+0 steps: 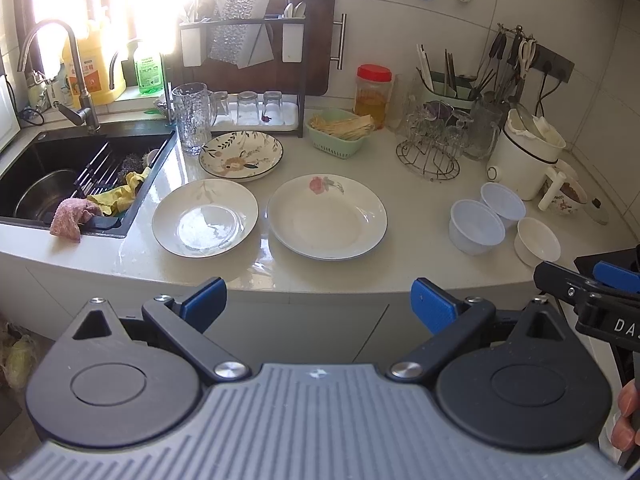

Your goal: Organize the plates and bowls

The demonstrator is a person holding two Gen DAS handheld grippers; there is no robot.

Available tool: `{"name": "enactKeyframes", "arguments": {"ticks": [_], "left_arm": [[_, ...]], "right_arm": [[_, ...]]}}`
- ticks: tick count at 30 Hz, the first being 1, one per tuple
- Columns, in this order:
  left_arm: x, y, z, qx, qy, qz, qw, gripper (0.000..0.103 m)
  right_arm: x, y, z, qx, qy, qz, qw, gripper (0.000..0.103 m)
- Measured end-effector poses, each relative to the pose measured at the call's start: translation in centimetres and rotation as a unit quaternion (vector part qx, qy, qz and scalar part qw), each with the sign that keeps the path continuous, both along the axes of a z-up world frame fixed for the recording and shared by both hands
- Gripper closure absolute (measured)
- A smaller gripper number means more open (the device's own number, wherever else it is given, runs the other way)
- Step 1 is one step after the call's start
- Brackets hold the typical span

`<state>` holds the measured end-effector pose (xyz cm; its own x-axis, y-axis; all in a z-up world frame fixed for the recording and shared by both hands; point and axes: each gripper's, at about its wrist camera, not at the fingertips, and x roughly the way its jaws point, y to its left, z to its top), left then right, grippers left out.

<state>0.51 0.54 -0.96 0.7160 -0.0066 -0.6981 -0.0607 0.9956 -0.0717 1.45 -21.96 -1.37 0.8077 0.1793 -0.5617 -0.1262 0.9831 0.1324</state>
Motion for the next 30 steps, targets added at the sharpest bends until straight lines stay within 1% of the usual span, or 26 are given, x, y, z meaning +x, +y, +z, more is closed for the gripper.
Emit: {"name": "enactKeyframes", "arguments": {"ticks": [8, 14, 19, 24, 30], "left_arm": [[0.2, -0.1, 0.0, 0.000, -0.001, 0.011, 0.9999, 0.003], [0.6, -0.4, 0.0, -0.011, 0.005, 0.018, 0.9998, 0.003], [0.7, -0.4, -0.3, 0.000, 0.008, 0.023, 0.9997, 0.003], [0.9, -0.4, -0.3, -0.006, 0.013, 0.029, 0.9995, 0.003], [1.1, -1.2, -0.2, -0.005, 0.019, 0.029, 0.9994, 0.003]], "right_arm": [[0.1, -0.1, 0.1, -0.001, -0.001, 0.002, 1.000, 0.000], [0.8, -0.4, -0.3, 0.000, -0.001, -0.005, 1.000, 0.000], [0.8, -0.8, -0.8, 0.002, 0.006, -0.001, 1.000, 0.000], [0.9, -1.4, -0.9, 0.007, 0.009, 0.002, 1.000, 0.000], [1.0, -2.0, -0.7, 0.012, 0.013, 0.005, 1.000, 0.000]]}}
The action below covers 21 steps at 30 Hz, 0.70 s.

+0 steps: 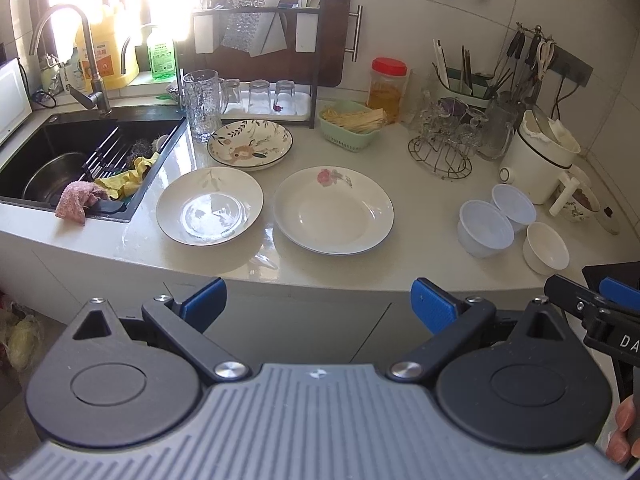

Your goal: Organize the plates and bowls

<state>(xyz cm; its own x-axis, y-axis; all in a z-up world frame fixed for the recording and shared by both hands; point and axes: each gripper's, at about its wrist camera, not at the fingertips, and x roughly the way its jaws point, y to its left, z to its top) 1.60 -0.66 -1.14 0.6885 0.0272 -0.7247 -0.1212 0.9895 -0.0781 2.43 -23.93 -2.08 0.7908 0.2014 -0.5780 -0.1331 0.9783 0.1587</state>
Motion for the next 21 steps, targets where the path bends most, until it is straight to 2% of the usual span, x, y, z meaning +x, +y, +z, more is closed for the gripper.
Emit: {"name": "enactKeyframes", "arguments": {"ticks": [15, 21], "left_arm": [[-0.3, 0.5, 0.0, 0.003, 0.007, 0.010, 0.9999, 0.003], [-0.1, 0.3, -0.1, 0.005, 0.006, 0.006, 1.0000, 0.003]], "right_arm": [[0.1, 1.3, -0.3, 0.002, 0.001, 0.035, 0.999, 0.000], [0.2, 1.5, -0.3, 0.000, 0.001, 0.027, 1.000, 0.000]]}}
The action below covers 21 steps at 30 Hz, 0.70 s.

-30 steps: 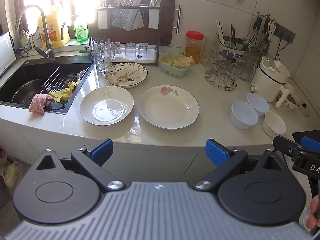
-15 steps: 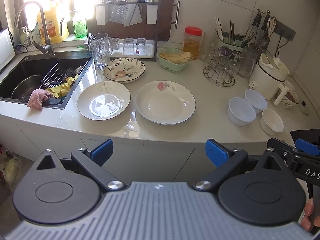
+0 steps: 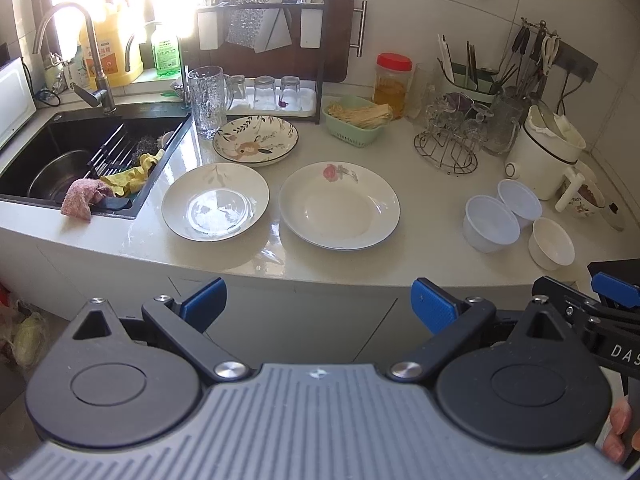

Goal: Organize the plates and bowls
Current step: 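Move both grippers toward the orange-rimmed leaf-print plate's rim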

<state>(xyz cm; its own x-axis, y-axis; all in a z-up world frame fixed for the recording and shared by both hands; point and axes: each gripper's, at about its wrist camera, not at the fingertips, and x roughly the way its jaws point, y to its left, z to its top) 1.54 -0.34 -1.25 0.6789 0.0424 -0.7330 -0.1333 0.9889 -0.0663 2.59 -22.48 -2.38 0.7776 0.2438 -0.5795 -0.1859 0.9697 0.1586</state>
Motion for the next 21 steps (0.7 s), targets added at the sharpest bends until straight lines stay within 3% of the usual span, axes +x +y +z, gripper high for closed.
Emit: {"name": "enactKeyframes", "arguments": {"ticks": [9, 21], "left_arm": [[0.5, 0.3, -0.1, -0.007, -0.002, -0.003, 1.0000, 0.003], [4.7, 3.8, -1.7, -0.009, 0.003, -0.048, 0.9988, 0.003]], "right_arm": [[0.2, 0.7, 0.2, -0.007, -0.004, 0.004, 1.000, 0.000], [1.5, 3.9, -0.8, 0.001, -0.002, -0.017, 1.000, 0.000]]}}
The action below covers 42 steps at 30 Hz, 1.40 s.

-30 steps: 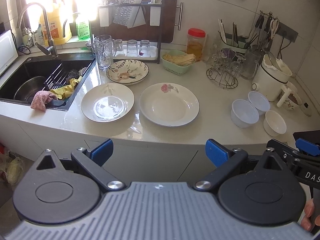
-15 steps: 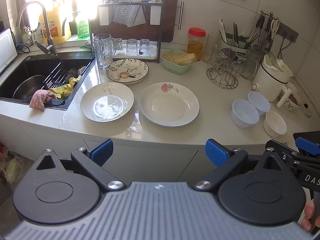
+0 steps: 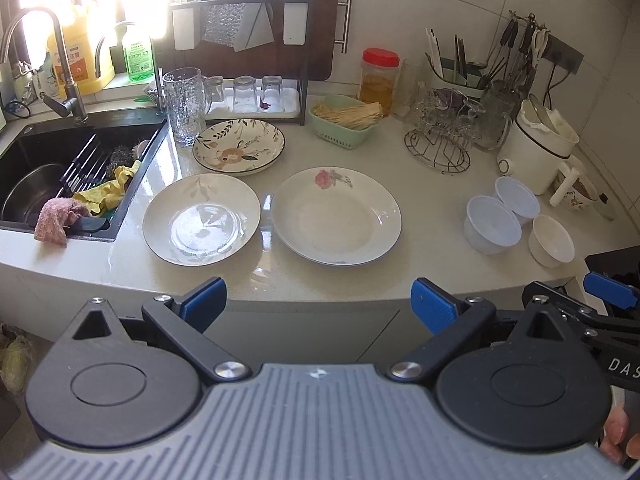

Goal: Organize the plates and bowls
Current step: 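Move both grippers toward the orange-rimmed leaf-print plate's rim, then close both grippers on the rim of the orange-rimmed plate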

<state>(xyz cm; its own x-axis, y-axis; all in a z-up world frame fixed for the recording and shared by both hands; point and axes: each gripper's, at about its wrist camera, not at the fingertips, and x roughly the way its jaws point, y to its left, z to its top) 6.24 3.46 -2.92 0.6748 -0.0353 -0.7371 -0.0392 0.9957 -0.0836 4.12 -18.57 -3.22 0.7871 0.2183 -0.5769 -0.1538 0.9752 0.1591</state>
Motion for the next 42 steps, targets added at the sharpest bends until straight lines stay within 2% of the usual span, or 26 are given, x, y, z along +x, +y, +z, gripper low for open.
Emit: {"name": "enactKeyframes", "arguments": {"ticks": [4, 10, 15, 18, 21, 24, 25, 27, 31, 36, 42], "left_arm": [[1.4, 1.6, -1.0, -0.006, 0.010, -0.012, 0.9999, 0.003], [4.3, 4.2, -2.1, -0.002, 0.023, -0.036, 0.9991, 0.003], [6.9, 7.0, -3.2, -0.005, 0.035, -0.043, 0.9985, 0.003], [8.1, 8.4, -3.9, -0.009, 0.039, -0.046, 0.9981, 0.003], [9.4, 9.9, -4.7, -0.007, 0.042, -0.048, 0.9980, 0.003], [10.9, 11.4, -6.1, 0.001, 0.052, -0.052, 0.9973, 0.003], [11.3, 12.0, -6.5, 0.004, 0.053, -0.052, 0.9972, 0.003], [12.2, 13.4, -7.2, 0.007, 0.049, -0.053, 0.9974, 0.003], [14.2, 16.7, -8.4, -0.012, 0.037, -0.049, 0.9980, 0.003], [17.2, 20.1, -10.0, -0.027, 0.045, -0.054, 0.9971, 0.004], [19.6, 23.5, -11.3, -0.022, 0.049, -0.075, 0.9958, 0.005]], "right_arm": [[0.4, 1.9, -0.5, -0.001, 0.001, 0.004, 1.000, 0.000], [2.0, 3.9, -0.9, 0.007, 0.027, -0.023, 0.999, 0.000], [3.3, 6.1, -1.0, -0.017, 0.029, -0.019, 0.999, 0.000], [4.4, 7.3, -1.4, -0.003, 0.035, -0.019, 0.999, 0.001], [5.7, 9.0, -2.1, -0.014, 0.049, -0.029, 0.998, 0.013], [7.0, 10.6, -3.2, -0.016, 0.069, -0.030, 0.997, 0.016], [7.4, 11.1, -3.5, -0.010, 0.075, -0.028, 0.997, 0.021], [8.1, 12.1, -4.0, -0.003, 0.084, -0.027, 0.996, 0.023], [9.4, 14.2, -4.9, 0.008, 0.095, -0.031, 0.995, 0.031], [10.8, 16.9, -6.6, 0.006, 0.082, -0.039, 0.996, 0.032], [12.2, 19.7, -8.8, 0.016, 0.079, -0.051, 0.995, 0.033]]}}
